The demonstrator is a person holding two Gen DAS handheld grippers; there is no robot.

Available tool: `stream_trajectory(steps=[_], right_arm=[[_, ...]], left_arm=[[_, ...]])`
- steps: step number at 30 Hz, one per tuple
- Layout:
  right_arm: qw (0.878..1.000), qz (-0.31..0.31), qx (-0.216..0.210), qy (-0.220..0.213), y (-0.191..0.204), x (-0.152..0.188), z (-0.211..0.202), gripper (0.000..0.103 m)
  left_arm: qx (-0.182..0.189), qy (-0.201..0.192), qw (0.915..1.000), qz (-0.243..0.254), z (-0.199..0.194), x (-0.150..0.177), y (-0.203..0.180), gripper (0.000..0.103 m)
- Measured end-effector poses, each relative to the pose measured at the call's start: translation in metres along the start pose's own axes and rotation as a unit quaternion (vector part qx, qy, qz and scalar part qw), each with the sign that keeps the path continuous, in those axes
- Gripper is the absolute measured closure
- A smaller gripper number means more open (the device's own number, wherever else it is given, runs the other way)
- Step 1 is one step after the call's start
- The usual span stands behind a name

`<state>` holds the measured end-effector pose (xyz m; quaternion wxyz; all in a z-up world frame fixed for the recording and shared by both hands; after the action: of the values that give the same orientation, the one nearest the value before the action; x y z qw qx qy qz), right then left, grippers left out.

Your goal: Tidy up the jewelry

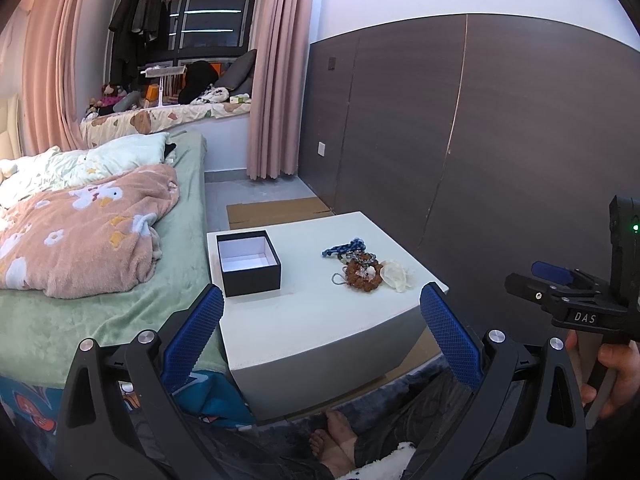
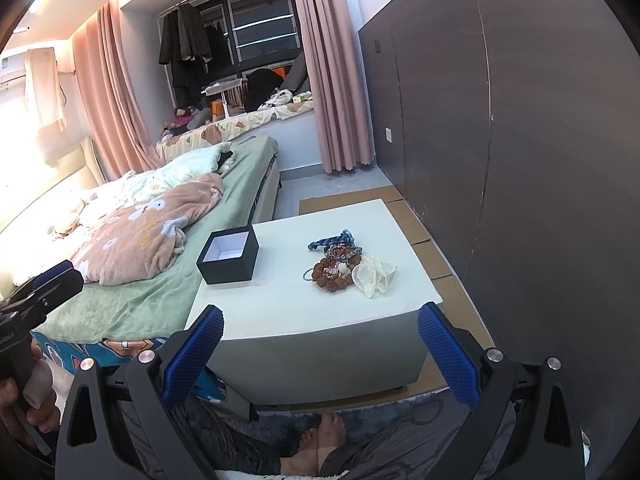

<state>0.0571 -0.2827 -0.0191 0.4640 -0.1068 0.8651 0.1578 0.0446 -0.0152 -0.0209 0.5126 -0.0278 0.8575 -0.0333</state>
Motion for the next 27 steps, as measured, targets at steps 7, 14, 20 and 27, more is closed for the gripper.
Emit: stream_trajectory(steps=[7,14,20,27], right_arm=[[1.0,-0.001,0.001,-0.005,0.0,-0.001,-0.007,0.008],[1.0,0.01,-0.005,-0.005,-0.005,-0.004,-0.005,0.008],[1.0,0.027,0.001,-0.007,-0.024,-0.009,-0.001,0.008],[0.998,0.062,0.001,0.01,-0.062,-0.004,0.023,0.008]], left_arm=[[0.0,-0.003,1.0,-0.008,-0.003,-0.002,0.006,0.005],[0.031,0.007,0.9993,-0.017,0.006,-0.003,0.006,0.005],[0.058,0.017,0.9979,-0.024,0.028,-0.008,-0.006,0.005],[0.083,0.041,0.9954,-0.025,0.07,-0.007,-0.023,0.005]])
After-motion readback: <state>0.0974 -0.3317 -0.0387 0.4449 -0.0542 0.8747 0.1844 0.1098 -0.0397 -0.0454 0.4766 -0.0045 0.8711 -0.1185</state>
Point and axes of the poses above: each gripper's, at about its wrist camera, not at the fingertips, and z roughly the way its jaws point, y to its left, x to its underside, the point moved 7 cm from there along z, roughly the way its jaws point, and after that the axes turned 2 degrees about -x, right-handed, at the moved point
